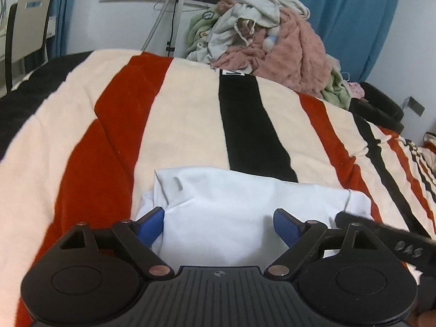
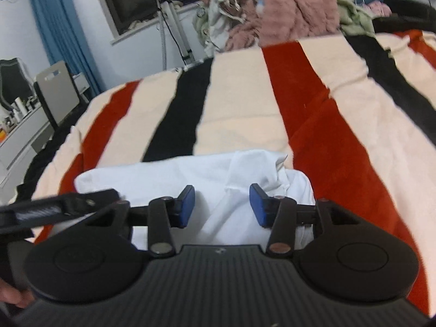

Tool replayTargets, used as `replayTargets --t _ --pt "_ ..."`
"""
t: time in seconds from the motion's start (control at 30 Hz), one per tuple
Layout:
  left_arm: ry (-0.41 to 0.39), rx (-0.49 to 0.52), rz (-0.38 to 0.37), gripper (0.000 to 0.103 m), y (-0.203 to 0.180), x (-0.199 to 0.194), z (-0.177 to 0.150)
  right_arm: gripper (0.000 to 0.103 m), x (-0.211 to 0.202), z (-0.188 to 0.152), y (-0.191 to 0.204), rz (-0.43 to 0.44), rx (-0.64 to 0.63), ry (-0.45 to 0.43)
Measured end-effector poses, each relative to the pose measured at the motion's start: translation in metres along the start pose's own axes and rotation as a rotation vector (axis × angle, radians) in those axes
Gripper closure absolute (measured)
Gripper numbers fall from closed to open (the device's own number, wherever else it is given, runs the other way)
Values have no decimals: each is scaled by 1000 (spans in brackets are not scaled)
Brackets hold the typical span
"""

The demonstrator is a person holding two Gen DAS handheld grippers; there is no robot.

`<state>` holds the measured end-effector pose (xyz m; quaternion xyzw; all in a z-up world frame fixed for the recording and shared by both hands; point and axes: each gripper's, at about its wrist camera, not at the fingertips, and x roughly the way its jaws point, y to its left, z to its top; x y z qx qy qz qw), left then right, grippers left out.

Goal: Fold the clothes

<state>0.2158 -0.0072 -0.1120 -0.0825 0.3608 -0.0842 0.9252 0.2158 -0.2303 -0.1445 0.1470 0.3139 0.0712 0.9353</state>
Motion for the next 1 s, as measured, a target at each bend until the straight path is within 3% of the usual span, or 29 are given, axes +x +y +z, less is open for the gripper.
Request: replayTargets --t 0.2,0.4,0.6,0.7,0.8,1.0 --pt "-37 45 -8 16 -10 -42 -11 55 -45 -5 13 -2 -49 -66" --pt "-53 95 10 15 -12 -86 -34 55 -83 -27 18 -15 -85 -58" --pt "9 106 17 15 -14 -95 -58 55 -108 -42 20 -5 -77 -61" --pt "31 109 25 15 -16 -91 -66 56 -95 -55 18 -42 -87 24" --pt "47 60 12 15 -11 -92 -67 57 -84 -64 20 -68 -123 82" --pt "40 -78 -53 15 -4 -130 -66 57 -85 -64 21 -71 -127 77"
